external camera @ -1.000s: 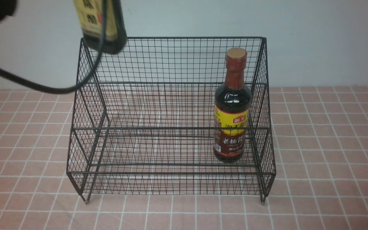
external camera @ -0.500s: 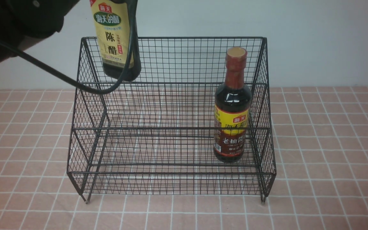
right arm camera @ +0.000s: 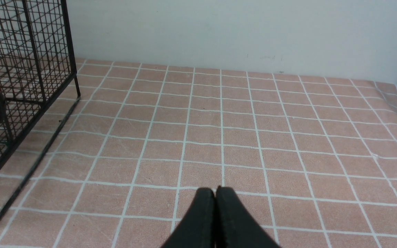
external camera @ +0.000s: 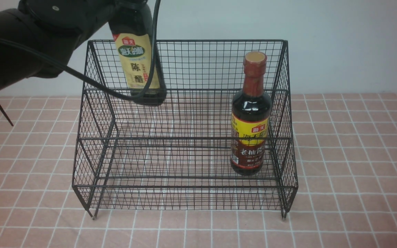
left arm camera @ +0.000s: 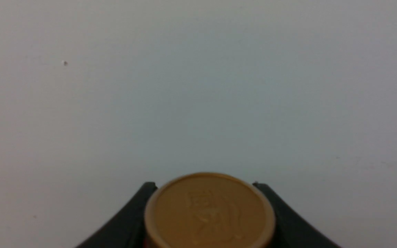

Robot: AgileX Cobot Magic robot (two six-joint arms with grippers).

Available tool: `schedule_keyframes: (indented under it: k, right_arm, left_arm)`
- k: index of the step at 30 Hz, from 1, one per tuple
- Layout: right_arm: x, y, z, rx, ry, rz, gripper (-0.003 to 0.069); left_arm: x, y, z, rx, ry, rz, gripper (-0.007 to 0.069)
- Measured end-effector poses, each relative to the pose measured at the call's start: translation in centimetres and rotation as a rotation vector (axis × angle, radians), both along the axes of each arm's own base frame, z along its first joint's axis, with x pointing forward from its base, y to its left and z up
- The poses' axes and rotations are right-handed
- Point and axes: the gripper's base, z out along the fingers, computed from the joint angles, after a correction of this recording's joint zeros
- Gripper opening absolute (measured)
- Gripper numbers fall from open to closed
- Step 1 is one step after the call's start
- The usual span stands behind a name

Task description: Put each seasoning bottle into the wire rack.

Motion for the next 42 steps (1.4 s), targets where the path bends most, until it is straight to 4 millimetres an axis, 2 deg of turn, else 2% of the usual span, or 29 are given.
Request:
schedule_keyframes:
  k: [5, 15, 25, 26, 27, 28, 32, 36, 38, 41, 42]
  right_arm:
    - [0.0, 0.0, 0.0, 0.000, 0.000, 0.000, -0.0015]
    - [0.0, 0.0, 0.0, -0.001, 0.000, 0.000, -0.0015]
    - [0.0, 0.0, 0.0, -0.001, 0.000, 0.000, -0.0015]
    - [0.0, 0.0, 0.0, -0.001, 0.000, 0.000, -0.0015]
    - [0.0, 0.0, 0.0, -0.001, 0.000, 0.000, -0.0015]
    - [0.0, 0.0, 0.0, -0.001, 0.000, 0.000, -0.0015]
    - [0.0, 0.0, 0.0, -0.002, 0.000, 0.000, -0.0015]
    - [0.0, 0.0, 0.0, -0.003, 0.000, 0.001, -0.0015]
    - [0.0, 0.0, 0.0, -0.004, 0.000, 0.001, -0.0015]
    - [0.0, 0.0, 0.0, -0.004, 0.000, 0.001, -0.0015]
    - [0.0, 0.0, 0.0, -0.004, 0.000, 0.001, -0.0015]
  left_arm:
    - [0.3, 0.4, -0.9, 0.036, 0.047, 0.056, 0.0303]
    - [1.6, -0.2, -4.3, 0.030, 0.177, 0.048, 0.0303]
    - [1.6, -0.2, -4.5, 0.104, 0.190, 0.039, 0.0323]
    - [1.6, -0.2, -4.5, 0.100, 0.191, 0.041, 0.0335]
    - [1.5, -0.1, -4.1, 0.097, 0.190, 0.044, 0.0387]
    - [1.5, -0.1, -4.0, 0.097, 0.188, 0.044, 0.0387]
    - [1.3, -0.1, -3.6, 0.125, 0.194, 0.039, 0.0488]
    - [1.0, 0.1, -3.4, 0.142, 0.199, 0.042, 0.0499]
    - [0.5, 0.4, -2.5, 0.154, 0.188, 0.050, 0.0501]
    - [-1.2, 1.0, 0.4, 0.190, 0.119, 0.051, 0.0488]
    - [-1.3, 1.1, 0.6, 0.193, 0.114, 0.052, 0.0483]
